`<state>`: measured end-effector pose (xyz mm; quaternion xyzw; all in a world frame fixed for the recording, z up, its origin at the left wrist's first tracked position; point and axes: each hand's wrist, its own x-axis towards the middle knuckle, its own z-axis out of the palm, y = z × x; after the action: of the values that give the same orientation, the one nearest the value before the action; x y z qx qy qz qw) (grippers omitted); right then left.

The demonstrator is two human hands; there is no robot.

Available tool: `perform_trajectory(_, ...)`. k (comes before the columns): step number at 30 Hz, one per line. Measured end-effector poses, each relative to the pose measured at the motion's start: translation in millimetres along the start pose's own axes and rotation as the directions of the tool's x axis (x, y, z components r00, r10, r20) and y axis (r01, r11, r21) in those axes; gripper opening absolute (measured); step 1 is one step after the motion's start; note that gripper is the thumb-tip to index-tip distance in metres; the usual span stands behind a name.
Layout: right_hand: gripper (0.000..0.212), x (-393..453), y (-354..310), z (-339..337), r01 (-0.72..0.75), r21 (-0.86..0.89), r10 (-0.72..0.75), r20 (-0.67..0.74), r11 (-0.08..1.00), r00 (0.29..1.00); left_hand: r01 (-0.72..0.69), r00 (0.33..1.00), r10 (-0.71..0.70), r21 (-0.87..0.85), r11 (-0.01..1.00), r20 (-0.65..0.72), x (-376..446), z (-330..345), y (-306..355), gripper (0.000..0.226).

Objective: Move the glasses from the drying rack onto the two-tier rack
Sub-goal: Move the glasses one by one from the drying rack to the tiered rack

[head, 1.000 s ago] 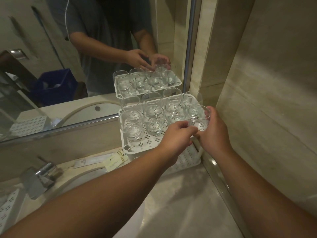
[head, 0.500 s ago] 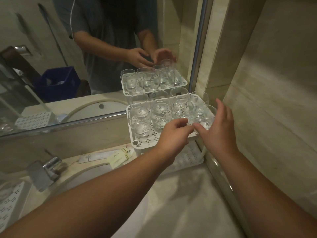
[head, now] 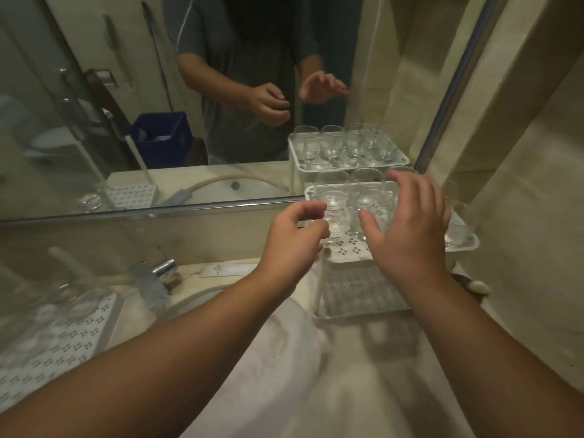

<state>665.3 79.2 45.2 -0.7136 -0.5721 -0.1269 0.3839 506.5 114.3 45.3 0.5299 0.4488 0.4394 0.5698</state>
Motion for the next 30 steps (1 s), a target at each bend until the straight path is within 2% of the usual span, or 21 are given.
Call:
perform_trajectory(5, 0.058, -17.6, -86.2, 28.3, 0.124, 0.242, -0.151, 0.097, 0.962, 0.984, -0.040, 0.991, 0.042, 0.019, 0.999, -0.129, -15.7, -69.0, 8.6, 0.029)
perform_trajectory(13, 0.054, -64.7, -204.7, 85.4, 0.192, 0.430, -0.308, 0.218, 0.882, 0.926, -0.035, 0.941, 0.070, 0.109, 0.993, -0.330, -47.1, -196.4, 12.3, 0.028)
perform_trajectory(23, 0.053, -102.6, -312.5, 149.9, 0.174, 0.534, -0.419, 0.379, 0.827, 0.825, -0.006, 0.836, 0.087, 0.149, 0.989, -0.541, -77.0, -348.6, -15.8, 0.023)
perform_trajectory(30, 0.051, -130.2, -368.2, 203.7, 0.192, 0.515, -0.490, 0.540, 0.835, 0.684, 0.101, 0.752, -0.008, 0.103, 0.990, -0.659, -92.5, -424.7, -41.8, 0.016)
